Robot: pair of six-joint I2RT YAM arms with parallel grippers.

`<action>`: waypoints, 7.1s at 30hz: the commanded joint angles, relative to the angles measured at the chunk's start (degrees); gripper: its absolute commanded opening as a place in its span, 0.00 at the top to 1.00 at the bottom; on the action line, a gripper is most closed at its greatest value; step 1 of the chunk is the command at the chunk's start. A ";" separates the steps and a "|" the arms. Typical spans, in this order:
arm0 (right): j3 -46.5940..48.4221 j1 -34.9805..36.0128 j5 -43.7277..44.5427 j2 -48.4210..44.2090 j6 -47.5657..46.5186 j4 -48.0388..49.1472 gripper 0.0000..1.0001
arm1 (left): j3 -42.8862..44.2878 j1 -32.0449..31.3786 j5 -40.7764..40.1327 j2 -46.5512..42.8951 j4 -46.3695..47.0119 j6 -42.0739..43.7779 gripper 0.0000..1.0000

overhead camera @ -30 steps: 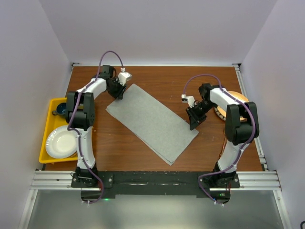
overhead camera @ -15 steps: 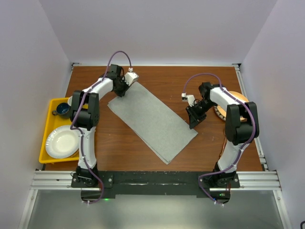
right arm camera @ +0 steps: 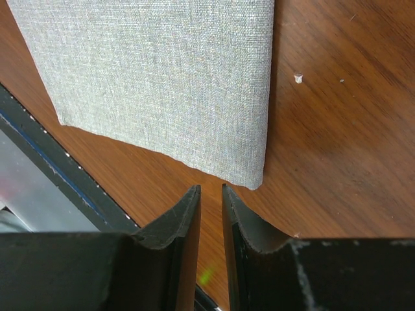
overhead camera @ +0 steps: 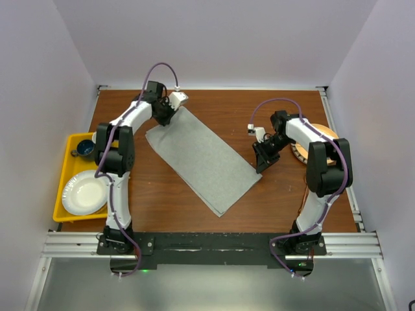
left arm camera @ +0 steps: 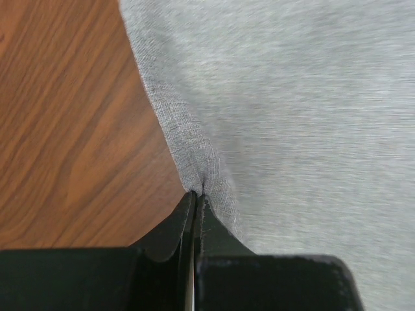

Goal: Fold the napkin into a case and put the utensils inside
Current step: Pick up the rectangle-folded napkin at the center of the board, then fold the rectangle-folded napkin at the center of the board, then smooth out the square-folded napkin at the center of the board.

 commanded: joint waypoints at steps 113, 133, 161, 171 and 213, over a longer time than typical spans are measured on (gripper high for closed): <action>-1.28 5.04 0.99 2.03 22.96 12.88 0.73 | -26.74 -18.45 23.96 -15.40 3.83 -17.52 0.35; -0.85 5.13 1.69 1.94 22.35 12.18 1.00 | -30.43 -18.63 31.77 -20.40 -1.95 -8.14 0.74; -1.28 5.13 2.39 1.32 20.77 10.42 0.74 | -54.60 -28.21 17.37 -44.23 12.79 5.96 0.31; -0.93 5.04 3.19 1.41 20.77 10.33 0.76 | -54.77 -30.14 22.63 -43.87 2.27 18.58 0.81; -1.02 5.22 1.78 2.03 22.79 10.42 0.68 | -58.99 -43.50 -0.48 -43.09 20.54 1.46 0.45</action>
